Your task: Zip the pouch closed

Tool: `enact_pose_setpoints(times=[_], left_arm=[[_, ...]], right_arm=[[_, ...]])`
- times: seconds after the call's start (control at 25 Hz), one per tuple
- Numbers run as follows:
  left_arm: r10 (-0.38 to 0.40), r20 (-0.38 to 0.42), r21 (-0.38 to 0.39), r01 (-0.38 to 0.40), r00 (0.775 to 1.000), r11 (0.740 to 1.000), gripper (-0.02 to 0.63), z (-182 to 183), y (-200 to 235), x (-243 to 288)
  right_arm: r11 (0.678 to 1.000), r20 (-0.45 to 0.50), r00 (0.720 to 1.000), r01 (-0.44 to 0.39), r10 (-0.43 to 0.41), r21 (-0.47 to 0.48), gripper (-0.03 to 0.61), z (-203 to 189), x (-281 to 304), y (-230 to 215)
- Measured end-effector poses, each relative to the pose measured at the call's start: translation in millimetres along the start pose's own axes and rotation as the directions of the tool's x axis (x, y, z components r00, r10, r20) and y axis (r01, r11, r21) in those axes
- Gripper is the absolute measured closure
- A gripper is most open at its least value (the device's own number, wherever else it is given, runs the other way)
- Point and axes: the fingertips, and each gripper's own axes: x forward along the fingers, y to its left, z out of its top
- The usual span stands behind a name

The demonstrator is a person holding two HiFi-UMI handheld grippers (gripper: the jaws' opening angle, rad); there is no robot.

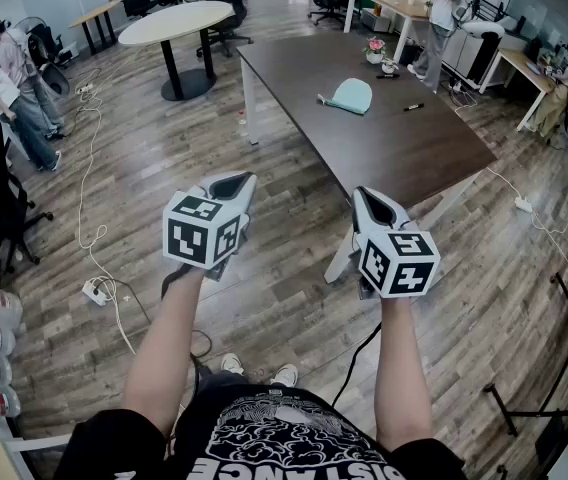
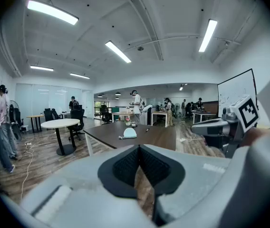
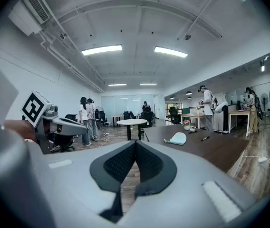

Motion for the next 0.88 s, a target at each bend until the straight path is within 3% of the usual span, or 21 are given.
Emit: enact_pose_setpoints(times=[0.56,0.88], left_arm=[[0.012,-0.004,-0.015,-0.013,1.0,1.0,0.587,1,9,26],[-0.024,-0.002,-0.032,0.024,1.0,0.999,0.548,3,45,60]], right_arm=[[0.999,-0.005,0.999,0.036,-0.036,0.007,0.574,-7,5,-26],[0.998,-0.027,0.997,0.067,-0.066,0.019,0.512,-10,46,-31]])
